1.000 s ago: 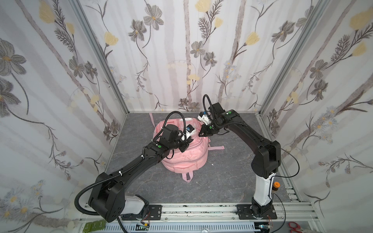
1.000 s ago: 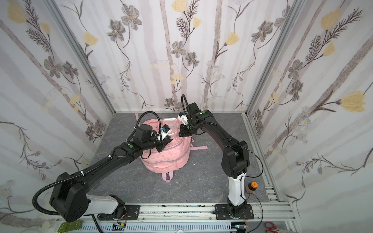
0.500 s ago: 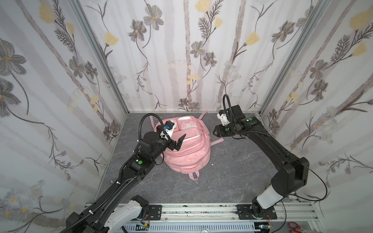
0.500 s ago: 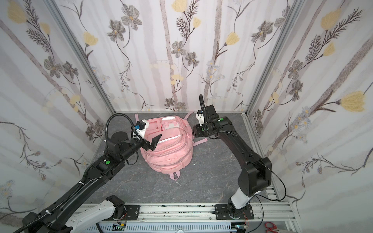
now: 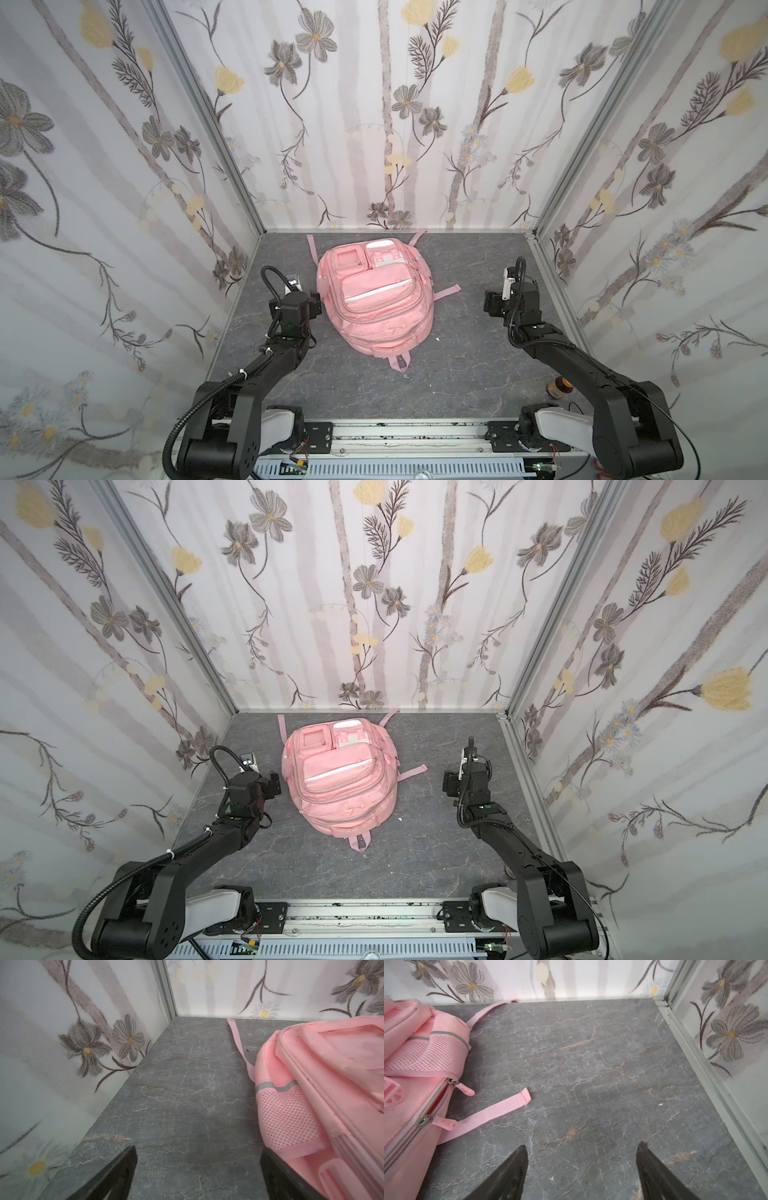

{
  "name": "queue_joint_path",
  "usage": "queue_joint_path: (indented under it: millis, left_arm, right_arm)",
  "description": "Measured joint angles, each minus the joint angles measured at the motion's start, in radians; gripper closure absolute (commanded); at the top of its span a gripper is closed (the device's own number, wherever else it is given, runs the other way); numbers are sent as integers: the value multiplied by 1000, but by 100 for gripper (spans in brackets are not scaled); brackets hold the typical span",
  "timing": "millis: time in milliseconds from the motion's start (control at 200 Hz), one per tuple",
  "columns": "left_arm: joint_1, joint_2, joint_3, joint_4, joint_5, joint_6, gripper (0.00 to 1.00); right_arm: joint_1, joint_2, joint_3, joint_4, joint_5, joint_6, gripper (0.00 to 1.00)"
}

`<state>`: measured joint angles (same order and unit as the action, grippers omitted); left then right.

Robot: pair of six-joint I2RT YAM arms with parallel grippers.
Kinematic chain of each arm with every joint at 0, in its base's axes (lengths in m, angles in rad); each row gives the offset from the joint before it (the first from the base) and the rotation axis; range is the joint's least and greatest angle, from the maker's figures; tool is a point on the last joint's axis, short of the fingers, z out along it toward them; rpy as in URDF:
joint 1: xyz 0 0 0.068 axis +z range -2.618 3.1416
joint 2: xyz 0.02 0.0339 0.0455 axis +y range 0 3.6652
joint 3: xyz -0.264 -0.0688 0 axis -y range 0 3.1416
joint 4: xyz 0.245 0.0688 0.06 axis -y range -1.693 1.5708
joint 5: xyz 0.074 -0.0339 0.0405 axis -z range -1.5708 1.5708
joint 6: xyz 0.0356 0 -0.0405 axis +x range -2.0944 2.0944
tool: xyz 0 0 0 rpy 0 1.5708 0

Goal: Pack books, pencil case, and school supplies into a backpack
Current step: Reset both arms

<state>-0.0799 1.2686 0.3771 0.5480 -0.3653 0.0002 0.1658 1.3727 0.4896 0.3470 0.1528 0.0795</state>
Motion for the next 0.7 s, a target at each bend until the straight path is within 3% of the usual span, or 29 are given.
queue_joint_path:
  millis: [290,425,505,580,700]
  left_arm:
    - [52,247,-15,281,168,-15,0]
    - [63,298,-27,343,198,-23,0]
    - [67,299,-32,384,192,-33,0]
    - [67,299,-34,390,181,-42,0]
    - [61,301,-29,392,159,-52,0]
  right_arm:
    - [-70,69,-117,427,-91,-110,19]
    - [-185,101,-171,576,-199,-90,19]
    - [-207,100,-210,653,-233,-74,1]
    - [-193,129,-278,800,-230,-69,0]
    - [-176,126,-303,853,-134,-35,0]
